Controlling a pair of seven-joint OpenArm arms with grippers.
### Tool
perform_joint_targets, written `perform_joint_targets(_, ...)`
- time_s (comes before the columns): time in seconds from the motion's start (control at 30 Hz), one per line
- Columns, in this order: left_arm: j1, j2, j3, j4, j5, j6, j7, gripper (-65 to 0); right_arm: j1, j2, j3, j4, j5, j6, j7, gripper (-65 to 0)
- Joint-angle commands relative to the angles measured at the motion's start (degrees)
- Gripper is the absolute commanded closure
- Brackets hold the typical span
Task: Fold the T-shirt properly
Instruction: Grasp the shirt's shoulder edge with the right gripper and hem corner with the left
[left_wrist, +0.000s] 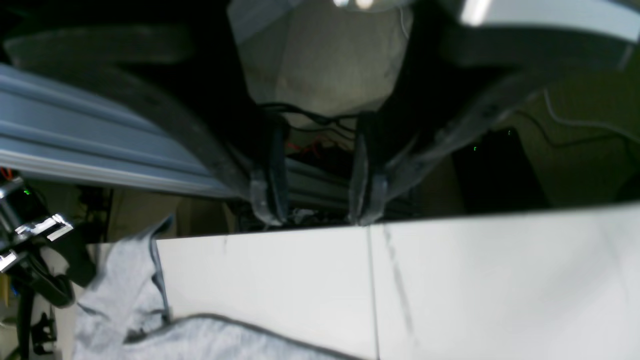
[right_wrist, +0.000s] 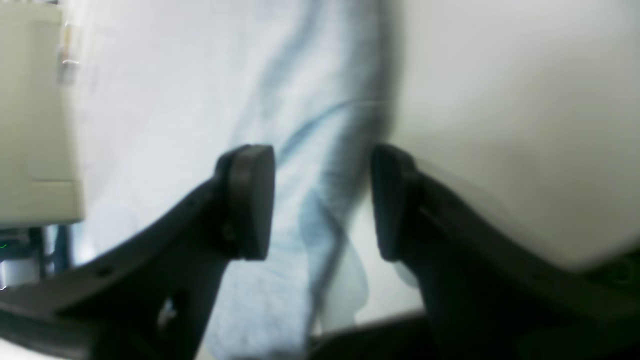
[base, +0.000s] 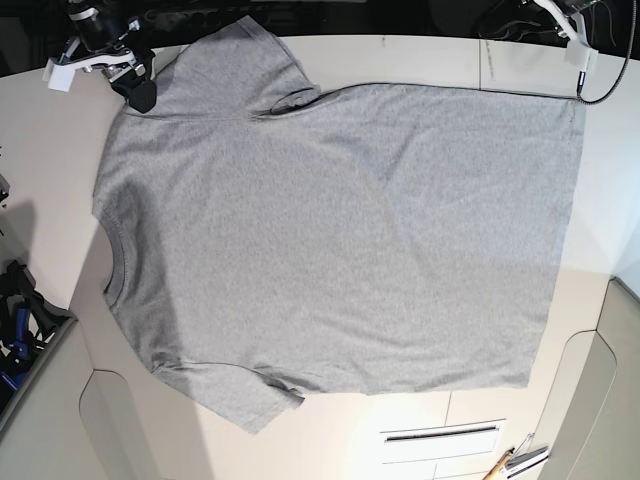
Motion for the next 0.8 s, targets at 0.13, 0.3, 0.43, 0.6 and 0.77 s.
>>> perform_joint_targets(0.13,0.5,-0.6,-0.4,0.6,-1.1,-0.8,-0.1,-24.6,0.5,0.0,-1.8,-1.4,-0.7,-1.1,0.1,-31.2)
perform_joint_targets(0.3,-0.5,-0.6,-0.5,0.6,-1.1,-0.8,-0.1,-24.6,0.5,0.0,-2.7,-1.4,-0.8,-0.9,0.0,-23.2)
perform_joint_targets(0.43,-2.1,-0.6,-0.7,0.6,-1.0,-0.8,-0.1,-24.6,0.5,0.0,-2.6,-1.4,-3.0,-0.9,0.0,0.0)
perform_joint_targets(0.6,-5.0,-0.6,-4.0,0.6,-1.0,-0.8,-0.1,-24.6,0.5,0.0,-2.6,-1.4,-3.2,-0.9,-0.4,0.0)
perform_joint_targets(0.77,-9.5,-0.6,-10.5,0.5,0.6,-0.8,-0.1,-33.7,0.5,0.0,-2.6,-1.4,-3.2,-0.9,-0.4,0.0)
